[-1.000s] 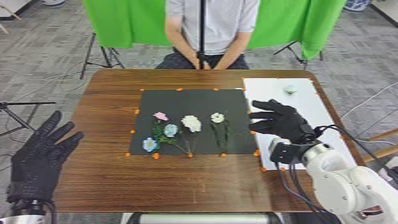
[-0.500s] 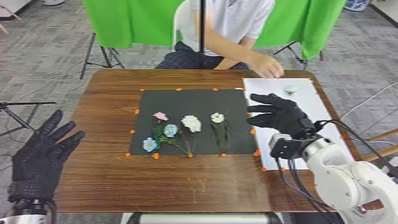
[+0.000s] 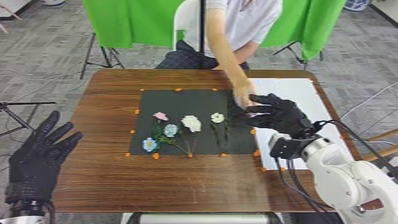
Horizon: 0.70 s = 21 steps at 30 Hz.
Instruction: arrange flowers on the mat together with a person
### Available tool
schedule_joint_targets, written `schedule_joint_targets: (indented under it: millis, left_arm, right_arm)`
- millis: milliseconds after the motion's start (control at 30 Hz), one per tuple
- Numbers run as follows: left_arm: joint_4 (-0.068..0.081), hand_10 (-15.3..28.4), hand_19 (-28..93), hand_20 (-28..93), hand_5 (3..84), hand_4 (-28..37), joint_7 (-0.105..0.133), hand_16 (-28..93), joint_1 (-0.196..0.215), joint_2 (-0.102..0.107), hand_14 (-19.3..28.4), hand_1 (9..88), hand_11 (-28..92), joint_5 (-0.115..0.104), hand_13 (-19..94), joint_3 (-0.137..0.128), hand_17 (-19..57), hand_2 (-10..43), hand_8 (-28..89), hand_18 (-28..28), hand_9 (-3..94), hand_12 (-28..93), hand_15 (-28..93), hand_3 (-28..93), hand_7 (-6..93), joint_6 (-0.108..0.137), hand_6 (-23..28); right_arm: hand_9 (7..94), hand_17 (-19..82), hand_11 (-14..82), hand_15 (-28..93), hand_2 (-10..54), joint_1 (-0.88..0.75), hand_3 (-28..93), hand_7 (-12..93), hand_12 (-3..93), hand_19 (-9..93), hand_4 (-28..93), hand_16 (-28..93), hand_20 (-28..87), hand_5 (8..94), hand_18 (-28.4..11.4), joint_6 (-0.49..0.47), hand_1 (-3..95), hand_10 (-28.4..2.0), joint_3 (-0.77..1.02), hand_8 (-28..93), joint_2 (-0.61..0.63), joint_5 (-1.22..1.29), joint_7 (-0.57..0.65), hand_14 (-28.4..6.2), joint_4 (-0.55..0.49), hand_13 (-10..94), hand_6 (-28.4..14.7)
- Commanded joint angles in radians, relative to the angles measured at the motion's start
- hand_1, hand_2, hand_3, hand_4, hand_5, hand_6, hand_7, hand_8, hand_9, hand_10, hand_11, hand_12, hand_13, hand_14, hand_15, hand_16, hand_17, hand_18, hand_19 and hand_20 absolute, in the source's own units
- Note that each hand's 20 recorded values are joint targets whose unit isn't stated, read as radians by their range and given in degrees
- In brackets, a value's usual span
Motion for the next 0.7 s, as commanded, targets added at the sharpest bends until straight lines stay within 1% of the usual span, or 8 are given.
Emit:
schedule_joint_targets:
  millis: [33,133,233,367,467,533,567,700]
  left_arm:
    - [-0.006,14.0,36,16,29.9,-28.3,-0.019,-3,0.008,-0.013,20.8,17.7,16,0.009,19,-0.003,-10.0,7.1,-8,18.7,28.1,13,41,74,9.6,0.007,3.8]
    - [-0.006,14.0,36,16,29.8,-28.3,-0.020,-3,0.008,-0.015,20.8,17.7,16,0.015,19,-0.003,-10.0,7.1,-8,18.8,28.2,13,41,74,9.6,0.001,3.9]
    - [-0.008,14.0,36,16,29.8,-28.3,0.014,-3,0.024,0.012,20.8,17.7,16,-0.008,19,-0.003,-10.0,7.1,-8,18.8,28.1,13,41,74,9.6,0.010,3.9]
    - [-0.009,14.0,36,16,29.7,-28.3,-0.005,-3,0.021,-0.004,20.8,17.9,16,0.006,19,-0.005,-10.0,7.3,-8,18.8,28.1,13,41,74,9.6,0.006,3.9]
    - [-0.009,14.0,36,16,29.7,-28.3,0.025,-3,0.036,0.015,20.7,18.1,16,-0.015,19,-0.004,-10.0,7.4,-8,18.8,28.1,13,41,74,9.7,0.012,3.9]
    - [-0.009,14.0,36,16,29.7,-28.3,0.027,-3,0.036,0.015,20.7,18.1,16,-0.014,19,-0.003,-10.1,7.4,-8,18.8,28.2,13,41,74,9.7,0.011,3.9]
    - [-0.009,14.0,36,16,29.7,-28.3,0.010,-3,0.029,0.002,20.7,18.1,16,-0.001,19,-0.003,-10.1,7.4,-8,18.9,28.2,13,41,74,9.7,0.006,4.0]
    - [-0.009,14.0,36,16,29.7,-28.3,-0.008,-3,0.022,-0.014,20.9,18.1,16,0.016,19,-0.005,-10.1,7.3,-8,18.9,28.2,13,41,74,9.7,-0.002,4.0]
  right_arm:
    - [55.3,11,13.3,41,1.1,0.008,73,14,13.8,53,-26,12,13,54.0,-27.0,-0.006,25.5,-16.9,-0.001,-13,-0.011,0.005,0.008,-20.3,0.002,47,1.6]
    - [55.4,11,13.2,41,1.1,0.012,74,14,13.7,53,-26,12,13,54.1,-27.0,-0.014,25.5,-16.9,0.000,-13,-0.016,0.014,0.012,-20.3,0.003,47,1.7]
    - [55.5,11,13.2,41,1.1,0.010,74,14,13.7,53,-26,12,13,54.2,-27.0,-0.012,25.5,-16.9,0.000,-13,-0.013,0.010,0.010,-20.3,0.003,47,1.7]
    - [55.6,11,13.2,41,1.1,0.009,74,14,13.7,53,-26,12,13,54.3,-27.0,-0.011,25.5,-16.9,0.001,-13,-0.011,0.008,0.009,-20.3,0.002,47,1.6]
    - [55.7,11,13.2,41,1.0,0.009,74,14,13.6,53,-26,12,13,54.4,-27.0,-0.012,25.5,-16.8,0.000,-13,-0.012,0.010,0.008,-20.5,0.002,47,1.7]
    - [55.8,11,13.2,41,1.1,0.006,74,14,13.6,53,-26,12,13,54.5,-27.0,-0.013,25.6,-16.9,0.002,-13,-0.011,0.011,0.005,-20.5,0.002,47,1.7]
    - [55.9,11,13.3,41,1.1,0.005,74,14,13.6,53,-26,12,13,54.5,-27.0,-0.011,25.6,-16.8,0.002,-13,-0.012,0.013,0.008,-20.5,0.001,47,1.7]
    - [56.0,11,13.3,41,1.1,0.004,74,14,13.6,53,-26,12,13,54.7,-27.0,-0.012,25.6,-16.8,0.004,-13,-0.012,0.007,0.010,-20.5,0.001,47,1.6]
